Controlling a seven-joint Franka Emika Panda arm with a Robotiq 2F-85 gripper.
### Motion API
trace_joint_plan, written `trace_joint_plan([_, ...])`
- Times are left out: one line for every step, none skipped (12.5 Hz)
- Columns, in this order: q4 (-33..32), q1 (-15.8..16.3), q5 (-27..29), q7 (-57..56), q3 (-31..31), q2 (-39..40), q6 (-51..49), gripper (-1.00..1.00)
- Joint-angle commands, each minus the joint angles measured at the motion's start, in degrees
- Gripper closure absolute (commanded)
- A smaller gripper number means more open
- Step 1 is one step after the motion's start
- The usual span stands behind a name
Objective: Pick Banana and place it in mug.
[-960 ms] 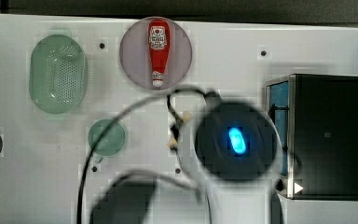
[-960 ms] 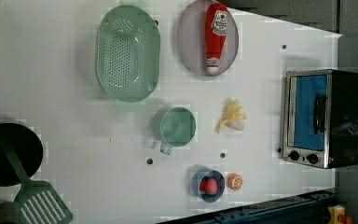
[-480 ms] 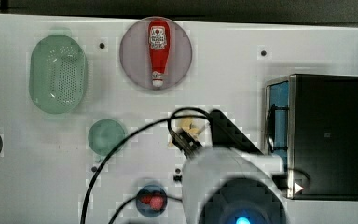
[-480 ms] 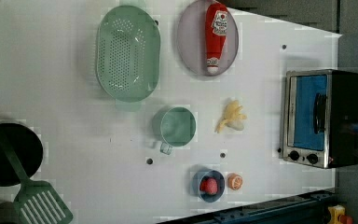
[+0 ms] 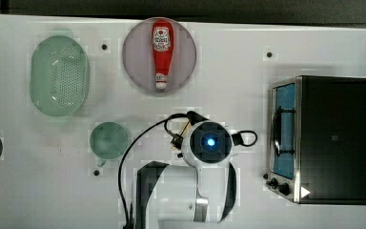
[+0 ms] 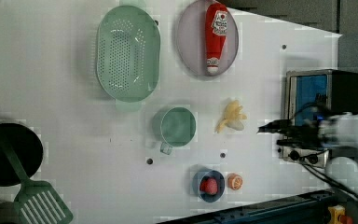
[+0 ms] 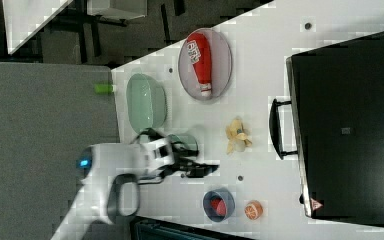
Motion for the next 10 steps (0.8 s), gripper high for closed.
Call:
trace_joint_plan([2.19,-0.08,-0.15,-16.31,0.23,3.55,6.62,-1.00])
trace_joint_plan([2.16,-0.08,-0.15,-17.99,0.36,5.84,8.35,-1.00])
trace_joint_plan([2.16,-0.08,-0.15,-18.65,0.53,8.41,10.23,-1.00])
trace_joint_plan([2.14,-0.07,-0.14,-18.66,0.72,10.90,11.91,-1.00])
trace_joint_plan([2.15,-0.07,-0.14,-18.67,0.88,13.30,13.91,-1.00])
trace_joint_plan([2.18,-0.08,-0.14,-18.67,0.92,15.58,16.62,-1.00])
trace_joint_plan([2.18,-0.09,-0.14,-18.67,0.93,17.95,20.00,-1.00])
trace_joint_plan([2.19,-0.09,-0.14,-18.67,1.10,19.62,22.27,-1.00])
trace_joint_plan([2.18,-0.08,-0.14,-18.66,1.25,21.00,23.51,-1.00])
trace_joint_plan([2.19,-0.08,-0.14,-18.68,1.32,22.14,24.24,-1.00])
